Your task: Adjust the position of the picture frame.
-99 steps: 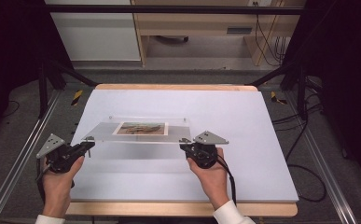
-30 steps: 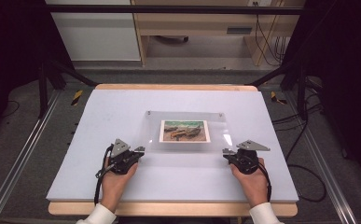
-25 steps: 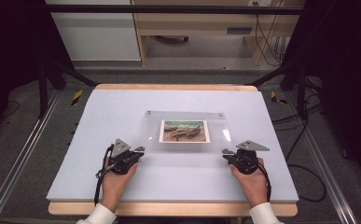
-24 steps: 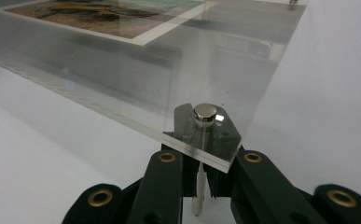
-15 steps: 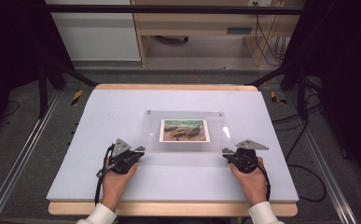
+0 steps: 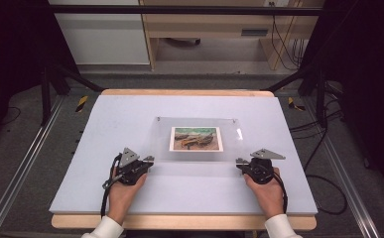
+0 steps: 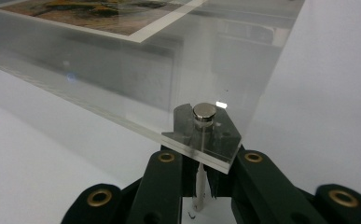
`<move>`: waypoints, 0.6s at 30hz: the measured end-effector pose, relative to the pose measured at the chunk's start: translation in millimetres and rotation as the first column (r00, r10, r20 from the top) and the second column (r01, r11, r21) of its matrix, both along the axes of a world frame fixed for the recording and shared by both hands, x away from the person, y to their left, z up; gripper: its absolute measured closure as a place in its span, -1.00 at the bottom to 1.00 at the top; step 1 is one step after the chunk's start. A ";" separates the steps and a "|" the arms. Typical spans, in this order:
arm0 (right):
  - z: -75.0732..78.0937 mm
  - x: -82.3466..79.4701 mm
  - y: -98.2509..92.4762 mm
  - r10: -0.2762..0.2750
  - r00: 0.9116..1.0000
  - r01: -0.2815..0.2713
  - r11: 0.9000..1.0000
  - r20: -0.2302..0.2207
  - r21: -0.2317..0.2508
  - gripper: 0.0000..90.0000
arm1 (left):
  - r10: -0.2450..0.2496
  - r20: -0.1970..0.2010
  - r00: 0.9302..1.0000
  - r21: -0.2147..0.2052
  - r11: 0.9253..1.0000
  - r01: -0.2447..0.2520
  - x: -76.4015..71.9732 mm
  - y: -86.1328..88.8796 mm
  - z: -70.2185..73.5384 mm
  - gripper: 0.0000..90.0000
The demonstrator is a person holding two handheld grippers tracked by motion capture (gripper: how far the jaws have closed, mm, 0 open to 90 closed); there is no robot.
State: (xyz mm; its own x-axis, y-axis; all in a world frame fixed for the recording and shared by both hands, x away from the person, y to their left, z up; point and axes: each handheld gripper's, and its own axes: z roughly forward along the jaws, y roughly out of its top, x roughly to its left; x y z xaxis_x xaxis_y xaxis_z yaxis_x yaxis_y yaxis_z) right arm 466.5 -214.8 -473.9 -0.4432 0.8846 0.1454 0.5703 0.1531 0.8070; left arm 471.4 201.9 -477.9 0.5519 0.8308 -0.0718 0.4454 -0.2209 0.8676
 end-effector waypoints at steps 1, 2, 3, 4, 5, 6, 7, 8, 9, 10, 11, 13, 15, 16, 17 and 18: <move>0.1 -0.1 -0.2 0.002 1.000 -0.002 1.000 -0.003 0.003 0.83 | 0.000 0.000 1.000 0.000 1.000 0.000 0.0 0.0 0.0 0.79; 0.3 -0.5 -0.6 0.004 1.000 -0.004 1.000 -0.006 0.005 0.77 | 0.000 -0.009 1.000 -0.003 1.000 0.000 0.7 2.7 1.1 0.70; 0.5 -1.1 -1.5 0.009 1.000 -0.009 1.000 -0.007 0.006 0.69 | 0.000 -0.015 1.000 -0.005 1.000 0.000 1.2 4.9 2.0 0.62; 1.0 -1.7 -2.9 0.016 1.000 -0.016 1.000 -0.006 0.007 0.57 | 0.005 -0.021 1.000 -0.002 1.000 -0.005 1.5 7.3 3.0 0.54; 1.0 -1.7 -2.9 0.016 1.000 -0.016 1.000 -0.006 0.007 0.57 | 0.005 -0.021 1.000 -0.002 1.000 -0.005 1.5 7.3 3.0 0.44; 3.7 -5.0 -5.6 0.013 1.000 -0.013 1.000 -0.006 0.014 0.38 | 0.000 -0.038 0.999 -0.012 1.000 0.000 3.3 12.2 3.3 0.30; 5.4 -7.2 -6.3 0.009 1.000 -0.009 1.000 -0.011 0.019 0.28 | -0.008 -0.050 0.999 -0.014 1.000 0.008 3.8 14.5 3.1 0.20; 6.5 -8.4 -7.8 0.009 1.000 -0.009 1.000 0.000 0.012 0.18 | -0.020 -0.060 0.998 -0.013 1.000 0.019 4.3 16.6 3.0 0.08; 7.7 -9.9 -9.0 0.006 1.000 -0.006 1.000 0.002 0.011 0.06 | -0.022 -0.061 0.998 -0.014 1.000 0.021 3.5 18.0 3.4 0.01; 8.4 -11.2 -9.9 0.005 1.000 -0.005 1.000 0.004 0.011 -0.04 | -0.023 -0.056 0.998 -0.012 1.000 0.022 2.8 19.7 4.4 -0.03; 8.9 -12.7 -10.4 0.006 1.000 -0.006 1.000 0.002 0.007 -0.13 | -0.030 -0.054 0.998 -0.020 0.999 0.029 2.9 20.7 5.6 -0.09; 8.9 -13.6 -11.6 0.019 1.000 -0.019 1.000 -0.009 -0.005 -0.31 | -0.056 -0.070 0.996 -0.019 0.998 0.055 3.6 21.9 8.1 -0.29; 9.9 -15.4 -11.0 0.020 1.000 -0.020 1.000 -0.014 -0.003 -0.43 | -0.086 -0.069 0.994 -0.016 0.996 0.085 3.1 22.7 9.3 -0.41; 10.8 -16.0 -10.8 0.032 0.999 -0.032 0.999 -0.004 -0.007 -0.48 | -0.095 -0.070 0.993 -0.011 0.995 0.095 3.0 23.1 9.6 -0.47; 11.8 -16.8 -10.3 0.033 0.999 -0.033 0.999 -0.003 -0.003 -0.54 | -0.098 -0.067 0.993 -0.013 0.995 0.097 2.8 23.5 9.9 -0.53; 13.1 -17.6 -9.2 0.029 1.000 -0.029 1.000 -0.012 0.008 -0.59 | -0.102 -0.068 0.992 -0.018 0.995 0.101 3.0 24.1 10.5 -0.57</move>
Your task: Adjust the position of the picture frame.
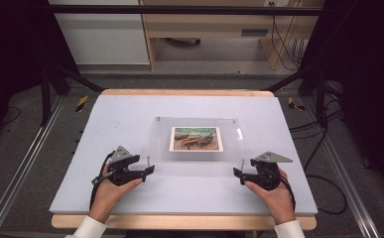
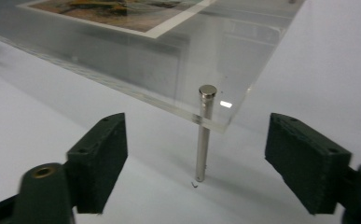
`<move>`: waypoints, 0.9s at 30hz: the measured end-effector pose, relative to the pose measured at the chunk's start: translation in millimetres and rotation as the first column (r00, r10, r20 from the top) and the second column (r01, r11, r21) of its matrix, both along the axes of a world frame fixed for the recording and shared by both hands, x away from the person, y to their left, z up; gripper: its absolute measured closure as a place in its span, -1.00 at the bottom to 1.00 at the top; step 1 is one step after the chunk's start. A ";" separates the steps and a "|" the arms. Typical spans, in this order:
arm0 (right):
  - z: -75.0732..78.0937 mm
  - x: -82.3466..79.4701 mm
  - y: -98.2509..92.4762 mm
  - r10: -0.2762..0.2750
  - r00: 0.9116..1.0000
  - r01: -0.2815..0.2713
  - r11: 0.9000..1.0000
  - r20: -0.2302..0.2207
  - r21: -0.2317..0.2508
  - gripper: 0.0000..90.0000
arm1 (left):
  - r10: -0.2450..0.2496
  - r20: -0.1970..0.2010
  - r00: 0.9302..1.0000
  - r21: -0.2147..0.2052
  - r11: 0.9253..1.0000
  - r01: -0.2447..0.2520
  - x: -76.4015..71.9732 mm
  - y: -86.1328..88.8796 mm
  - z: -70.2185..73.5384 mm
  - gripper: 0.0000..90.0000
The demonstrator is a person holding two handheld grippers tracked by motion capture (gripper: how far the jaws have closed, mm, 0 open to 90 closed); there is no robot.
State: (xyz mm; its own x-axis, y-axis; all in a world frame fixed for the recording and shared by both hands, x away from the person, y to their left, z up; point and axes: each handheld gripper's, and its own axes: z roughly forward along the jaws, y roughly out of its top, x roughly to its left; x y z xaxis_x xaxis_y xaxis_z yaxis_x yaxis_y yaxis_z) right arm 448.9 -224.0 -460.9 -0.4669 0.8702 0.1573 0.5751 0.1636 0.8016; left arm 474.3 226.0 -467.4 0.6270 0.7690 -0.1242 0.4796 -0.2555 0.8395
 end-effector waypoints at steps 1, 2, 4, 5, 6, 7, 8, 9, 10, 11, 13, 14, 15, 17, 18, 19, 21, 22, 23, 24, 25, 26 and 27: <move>1.1 -0.1 0.2 0.009 1.000 -0.009 1.000 0.014 -0.002 -0.60 | -0.004 -0.001 1.000 -0.007 1.000 0.004 0.4 0.5 0.9 -0.61; 2.2 -1.1 1.1 0.009 1.000 -0.009 1.000 0.022 0.003 -0.63 | -0.002 0.000 1.000 -0.014 1.000 0.002 0.5 0.7 2.0 -0.66; 4.4 -2.6 2.3 0.026 0.999 -0.026 1.000 0.033 0.001 -0.68 | -0.012 0.000 1.000 -0.029 0.999 0.012 1.1 1.5 4.1 -0.73; 5.6 -3.4 2.6 0.027 0.999 -0.027 1.000 0.038 0.002 -0.69 | -0.012 0.000 1.000 -0.029 0.999 0.012 1.1 1.5 4.1 -0.76; 6.9 -4.1 2.6 0.029 0.998 -0.029 1.000 0.048 0.002 -0.71 | -0.025 -0.001 1.000 -0.040 0.999 0.025 1.2 2.0 6.1 -0.77; 6.9 -4.1 2.6 0.029 0.998 -0.029 1.000 0.048 0.002 -0.71 | -0.025 -0.001 1.000 -0.040 0.999 0.025 1.2 2.0 6.1 -0.79; 9.5 -5.2 2.3 0.028 0.998 -0.029 1.000 0.052 0.006 -0.73 | -0.020 0.009 1.000 -0.058 0.998 0.021 0.3 2.4 9.6 -0.79; 9.5 -5.2 2.3 0.028 0.998 -0.029 1.000 0.052 0.006 -0.73 | -0.020 0.009 1.000 -0.058 0.998 0.021 0.3 2.4 9.6 -0.79; 12.8 -5.1 1.4 0.025 0.997 -0.025 1.000 0.069 0.000 -0.73 | -0.012 0.020 1.000 -0.065 0.998 0.014 1.0 2.5 14.2 -0.79; 12.8 -5.1 1.4 0.025 0.997 -0.025 1.000 0.069 0.000 -0.73 | -0.012 0.020 1.000 -0.065 0.998 0.014 1.0 2.5 14.2 -0.79; 19.8 -2.8 2.7 0.018 0.997 -0.017 1.000 0.073 -0.009 -0.71 | -0.029 0.026 0.999 -0.063 0.998 0.030 2.6 1.5 19.1 -0.79; 22.6 -1.4 3.2 0.017 0.997 -0.016 1.000 0.073 -0.013 -0.69 | -0.032 0.028 0.999 -0.070 0.997 0.034 5.7 0.4 24.1 -0.79; 22.6 -1.4 3.2 0.017 0.997 -0.016 1.000 0.073 -0.013 -0.69 | -0.032 0.028 0.999 -0.070 0.997 0.034 5.7 0.4 24.1 -0.79; 30.9 4.8 5.0 0.015 0.997 -0.014 1.000 0.071 -0.023 -0.65 | -0.032 0.038 0.999 -0.073 0.997 0.035 11.3 -1.6 29.8 -0.78; 33.2 7.0 5.5 0.018 0.997 -0.016 1.000 0.075 -0.026 -0.64 | -0.032 0.038 0.999 -0.071 0.997 0.035 13.3 -1.8 31.1 -0.78; 33.2 7.0 5.5 0.018 0.997 -0.016 1.000 0.075 -0.026 -0.64 | -0.032 0.038 0.999 -0.071 0.997 0.035 13.3 -1.8 31.1 -0.78; 37.3 10.3 6.4 0.015 0.997 -0.013 0.999 0.079 -0.030 -0.62 | -0.032 0.036 0.999 -0.065 0.997 0.034 16.8 -1.8 33.3 -0.78; 40.5 12.7 7.8 0.015 0.997 -0.012 0.999 0.081 -0.033 -0.61 | -0.031 0.030 0.999 -0.065 0.997 0.033 19.2 -1.1 35.0 -0.78; 41.5 13.5 8.2 0.017 0.997 -0.015 0.999 0.081 -0.035 -0.61 | -0.032 0.028 0.999 -0.060 0.998 0.033 20.7 -0.4 36.4 -0.77; 43.2 14.5 9.0 0.018 0.997 -0.015 0.999 0.078 -0.036 -0.61 | -0.030 0.026 0.999 -0.062 0.998 0.032 21.2 -0.7 37.8 -0.77; 44.6 15.4 9.4 0.022 0.996 -0.019 0.999 0.082 -0.041 -0.61 | -0.030 0.026 0.999 -0.062 0.998 0.032 21.2 -0.7 37.8 -0.77; 46.0 16.0 9.9 0.024 0.996 -0.020 0.999 0.082 -0.044 -0.61 | -0.034 0.034 0.999 -0.049 0.998 0.036 21.4 -1.6 41.3 -0.77; 47.6 16.3 10.8 0.024 0.996 -0.020 0.999 0.083 -0.043 -0.61 | -0.037 0.036 0.999 -0.046 0.998 0.038 21.0 -2.2 43.1 -0.77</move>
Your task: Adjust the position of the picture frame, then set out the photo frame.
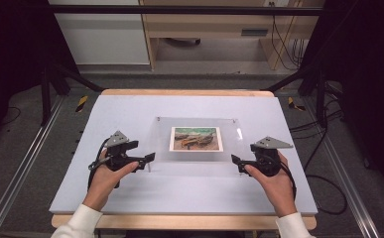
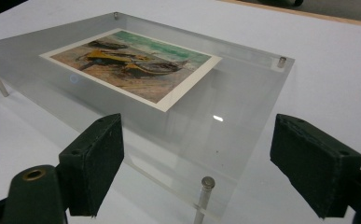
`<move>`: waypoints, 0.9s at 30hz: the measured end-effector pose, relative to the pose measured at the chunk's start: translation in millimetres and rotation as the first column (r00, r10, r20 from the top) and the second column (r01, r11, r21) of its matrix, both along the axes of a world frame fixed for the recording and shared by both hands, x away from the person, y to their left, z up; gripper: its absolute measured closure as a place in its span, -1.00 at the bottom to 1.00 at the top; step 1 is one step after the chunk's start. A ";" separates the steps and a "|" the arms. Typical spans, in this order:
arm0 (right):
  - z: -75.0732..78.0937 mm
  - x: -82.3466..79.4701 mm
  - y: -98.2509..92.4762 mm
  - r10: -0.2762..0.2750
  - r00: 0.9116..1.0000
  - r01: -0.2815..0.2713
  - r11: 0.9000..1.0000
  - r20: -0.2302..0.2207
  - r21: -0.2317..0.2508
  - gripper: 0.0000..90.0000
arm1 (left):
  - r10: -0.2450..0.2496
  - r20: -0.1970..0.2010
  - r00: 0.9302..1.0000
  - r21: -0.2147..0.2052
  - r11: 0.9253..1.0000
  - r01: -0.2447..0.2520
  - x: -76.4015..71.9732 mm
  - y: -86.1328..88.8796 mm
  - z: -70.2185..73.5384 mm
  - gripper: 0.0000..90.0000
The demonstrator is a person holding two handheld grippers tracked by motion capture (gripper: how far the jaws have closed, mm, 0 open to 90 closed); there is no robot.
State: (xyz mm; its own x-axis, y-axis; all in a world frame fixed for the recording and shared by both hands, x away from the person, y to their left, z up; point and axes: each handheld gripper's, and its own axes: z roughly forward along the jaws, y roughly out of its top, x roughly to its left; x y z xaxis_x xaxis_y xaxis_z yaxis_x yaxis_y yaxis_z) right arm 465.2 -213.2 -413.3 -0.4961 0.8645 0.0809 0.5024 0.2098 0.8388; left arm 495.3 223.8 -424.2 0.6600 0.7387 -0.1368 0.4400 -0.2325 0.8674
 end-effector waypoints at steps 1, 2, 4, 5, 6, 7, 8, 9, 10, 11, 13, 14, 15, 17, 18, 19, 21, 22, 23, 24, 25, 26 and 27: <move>1.3 0.4 0.4 0.003 1.000 -0.003 1.000 0.006 -0.002 -0.61 | -0.001 0.003 1.000 0.000 1.000 0.001 -0.2 -0.5 1.3 -0.77; 1.3 0.4 0.4 0.003 1.000 -0.003 1.000 0.006 -0.002 -0.61 | -0.001 0.003 1.000 0.000 1.000 0.001 -0.2 -0.5 1.3 -0.77; 5.1 0.4 2.2 0.007 1.000 -0.007 1.000 0.008 -0.004 -0.61 | -0.007 0.011 1.000 0.007 1.000 0.007 -1.2 -3.3 6.0 -0.77; 6.1 0.7 2.3 0.011 1.000 -0.011 1.000 0.014 -0.007 -0.61 | -0.007 0.015 1.000 0.010 1.000 0.007 -1.2 -4.2 7.1 -0.77; 6.1 0.7 2.3 0.011 1.000 -0.011 1.000 0.014 -0.007 -0.61 | -0.007 0.015 1.000 0.010 1.000 0.007 -1.2 -4.2 7.1 -0.77; 8.4 0.7 3.2 0.009 1.000 -0.009 1.000 0.015 -0.003 -0.61 | -0.010 0.016 1.000 0.018 1.000 0.009 -0.9 -6.1 8.9 -0.77; 9.4 0.9 3.5 0.009 1.000 -0.009 1.000 0.016 -0.005 -0.61 | -0.012 0.017 1.000 0.022 1.000 0.011 -0.6 -6.9 9.8 -0.77; 10.0 1.6 3.7 0.011 1.000 -0.011 1.000 0.020 -0.007 -0.60 | -0.014 0.017 1.000 0.028 1.000 0.014 0.0 -7.7 10.5 -0.77; 10.7 2.2 4.2 0.010 1.000 -0.010 1.000 0.018 -0.008 -0.60 | -0.014 0.017 1.000 0.033 0.999 0.013 0.4 -8.5 11.1 -0.77; 11.1 2.8 4.4 0.010 1.000 -0.010 1.000 0.018 -0.010 -0.60 | -0.015 0.017 1.000 0.037 0.999 0.014 0.9 -10.1 11.9 -0.77; 11.7 4.6 5.4 0.006 1.000 -0.006 1.000 0.012 -0.009 -0.59 | -0.013 0.016 1.000 0.052 0.999 0.012 2.1 -11.9 13.4 -0.76; 11.8 5.6 5.9 0.007 1.000 -0.007 1.000 0.010 -0.011 -0.58 | -0.009 0.015 1.000 0.058 0.998 0.008 3.1 -13.0 13.6 -0.76; 11.4 6.8 6.9 0.008 1.000 -0.008 1.000 0.004 -0.011 -0.56 | -0.004 0.013 1.000 0.066 0.998 0.003 4.4 -14.1 13.4 -0.76; 9.0 10.4 9.0 0.012 1.000 -0.012 1.000 -0.017 -0.018 -0.56 | 0.006 0.007 1.000 0.083 0.997 -0.007 7.4 -15.6 11.3 -0.75; 7.5 12.1 9.6 0.013 1.000 -0.013 1.000 -0.027 -0.018 -0.56 | 0.013 -0.004 1.000 0.095 0.995 -0.012 10.1 -16.1 8.7 -0.74; 4.5 15.2 10.4 0.011 0.999 -0.011 1.000 -0.043 -0.014 -0.56 | 0.018 -0.013 1.000 0.102 0.995 -0.017 12.4 -16.3 6.3 -0.74; -1.3 21.1 10.3 0.010 0.997 -0.010 1.000 -0.074 -0.005 -0.57 | 0.025 -0.035 0.999 0.106 0.994 -0.022 16.4 -17.0 1.7 -0.74; -4.1 23.8 9.9 0.010 0.996 -0.010 1.000 -0.089 0.001 -0.58 | 0.028 -0.045 0.999 0.106 0.994 -0.023 17.8 -17.6 -0.3 -0.74; -6.8 26.1 9.7 0.009 0.995 -0.008 1.000 -0.102 0.005 -0.58 | 0.031 -0.050 0.998 0.105 0.994 -0.025 19.1 -18.2 -2.2 -0.74; -9.4 28.3 9.5 0.008 0.993 -0.007 1.000 -0.114 0.008 -0.59 | 0.034 -0.060 0.998 0.101 0.994 -0.028 20.5 -18.3 -4.1 -0.74; -11.8 30.0 9.3 0.008 0.992 -0.006 1.000 -0.125 0.016 -0.60 | 0.038 -0.076 0.996 0.087 0.996 -0.031 21.9 -18.2 -6.1 -0.74; -14.0 31.5 8.9 0.011 0.991 -0.008 1.000 -0.135 0.023 -0.60 | 0.040 -0.088 0.995 0.075 0.997 -0.033 23.3 -17.9 -8.1 -0.73; -16.0 32.7 8.9 0.013 0.989 -0.008 0.999 -0.146 0.037 -0.61 | 0.043 -0.097 0.994 0.070 0.997 -0.036 24.3 -17.8 -10.3 -0.73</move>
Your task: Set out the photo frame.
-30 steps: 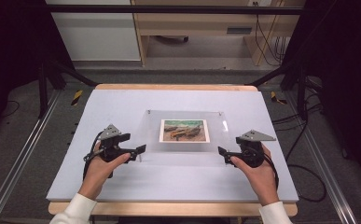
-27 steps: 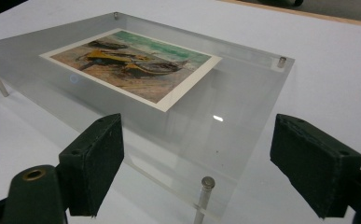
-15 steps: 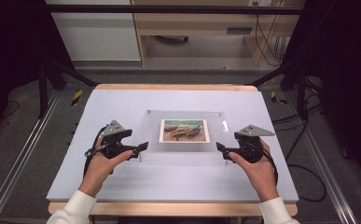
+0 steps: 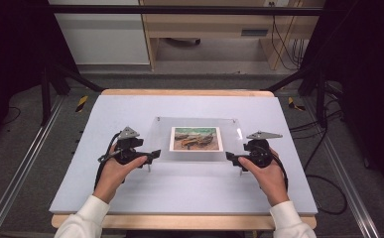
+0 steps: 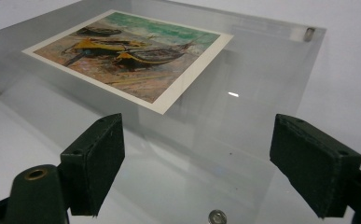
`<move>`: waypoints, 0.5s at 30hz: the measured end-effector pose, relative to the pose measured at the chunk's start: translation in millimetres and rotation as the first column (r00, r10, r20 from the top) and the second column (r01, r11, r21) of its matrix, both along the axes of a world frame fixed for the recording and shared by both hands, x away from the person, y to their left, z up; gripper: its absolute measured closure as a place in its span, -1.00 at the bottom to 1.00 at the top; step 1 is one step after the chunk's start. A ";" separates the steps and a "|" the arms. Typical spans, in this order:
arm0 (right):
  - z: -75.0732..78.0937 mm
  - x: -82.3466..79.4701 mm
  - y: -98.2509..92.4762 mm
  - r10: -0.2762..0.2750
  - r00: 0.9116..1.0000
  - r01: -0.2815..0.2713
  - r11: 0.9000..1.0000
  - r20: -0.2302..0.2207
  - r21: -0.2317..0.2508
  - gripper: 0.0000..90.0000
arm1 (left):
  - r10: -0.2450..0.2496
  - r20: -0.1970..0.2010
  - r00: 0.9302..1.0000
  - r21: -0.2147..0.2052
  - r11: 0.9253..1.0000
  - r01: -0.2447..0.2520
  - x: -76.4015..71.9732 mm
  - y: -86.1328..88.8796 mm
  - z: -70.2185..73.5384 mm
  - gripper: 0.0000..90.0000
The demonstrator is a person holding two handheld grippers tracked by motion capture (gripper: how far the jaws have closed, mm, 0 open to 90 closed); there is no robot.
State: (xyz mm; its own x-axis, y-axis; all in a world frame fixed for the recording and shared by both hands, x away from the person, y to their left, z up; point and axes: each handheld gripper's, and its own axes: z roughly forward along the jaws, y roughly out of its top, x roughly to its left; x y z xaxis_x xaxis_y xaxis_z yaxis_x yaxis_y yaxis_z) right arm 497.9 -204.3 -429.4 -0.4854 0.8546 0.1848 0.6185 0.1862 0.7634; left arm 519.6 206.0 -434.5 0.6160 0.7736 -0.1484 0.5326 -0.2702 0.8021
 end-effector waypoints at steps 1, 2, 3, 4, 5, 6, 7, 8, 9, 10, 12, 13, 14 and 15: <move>-1.8 1.0 -0.3 0.004 1.000 -0.004 1.000 -0.008 0.011 -0.61 | 0.006 -0.008 1.000 -0.002 1.000 -0.006 0.6 0.1 -2.0 -0.73; -3.0 1.3 -0.5 0.001 1.000 -0.001 1.000 -0.019 0.018 -0.61 | 0.010 -0.014 1.000 -0.004 1.000 -0.010 1.1 0.3 -3.9 -0.72; -4.4 1.7 -1.0 -0.003 1.000 0.003 1.000 -0.008 0.018 -0.61 | 0.010 -0.014 1.000 -0.004 1.000 -0.010 1.1 0.3 -3.9 -0.72; -5.0 2.0 -1.6 -0.006 1.000 0.006 1.000 -0.005 0.025 -0.61 | 0.008 -0.030 1.000 -0.020 1.000 -0.009 2.0 1.3 -7.9 -0.72; -4.8 2.2 -2.3 -0.007 1.000 0.007 0.999 -0.012 0.032 -0.61 | 0.010 -0.040 0.999 -0.036 0.999 -0.011 2.0 1.4 -10.2 -0.72; -5.1 2.8 -2.9 -0.003 1.000 0.003 0.999 -0.007 0.036 -0.61 | 0.010 -0.049 0.999 -0.056 0.998 -0.013 2.2 2.3 -11.9 -0.72; -5.5 3.2 -3.4 -0.004 1.000 0.004 1.000 -0.005 0.030 -0.61 | 0.012 -0.060 0.998 -0.071 0.997 -0.016 2.2 2.7 -13.2 -0.72; -5.5 3.3 -3.6 -0.006 1.000 0.006 1.000 -0.004 0.022 -0.61 | 0.015 -0.072 0.997 -0.090 0.996 -0.022 2.3 3.2 -14.8 -0.72; -5.4 3.4 -4.2 -0.009 1.000 0.009 1.000 -0.002 0.011 -0.61 | 0.018 -0.085 0.996 -0.107 0.994 -0.027 2.9 4.2 -16.4 -0.72; -5.7 3.6 -5.2 -0.016 1.000 0.016 1.000 -0.003 0.006 -0.62 | 0.017 -0.097 0.995 -0.120 0.992 -0.028 3.6 5.1 -17.5 -0.72; -6.7 4.4 -6.1 -0.016 1.000 0.016 1.000 -0.027 0.005 -0.65 | 0.019 -0.112 0.993 -0.134 0.990 -0.034 4.3 5.7 -18.6 -0.72; -10.5 5.0 -7.9 -0.014 0.999 0.016 0.999 -0.047 0.035 -0.67 | 0.011 -0.127 0.992 -0.149 0.988 -0.031 5.5 6.6 -19.8 -0.71; -11.5 5.1 -8.9 -0.019 0.999 0.021 0.999 -0.051 0.047 -0.67 | 0.005 -0.132 0.991 -0.154 0.988 -0.026 6.0 6.7 -20.2 -0.70; -12.2 5.4 -9.6 -0.022 0.998 0.025 0.998 -0.061 0.057 -0.68 | 0.002 -0.138 0.990 -0.163 0.986 -0.025 6.5 6.6 -20.9 -0.70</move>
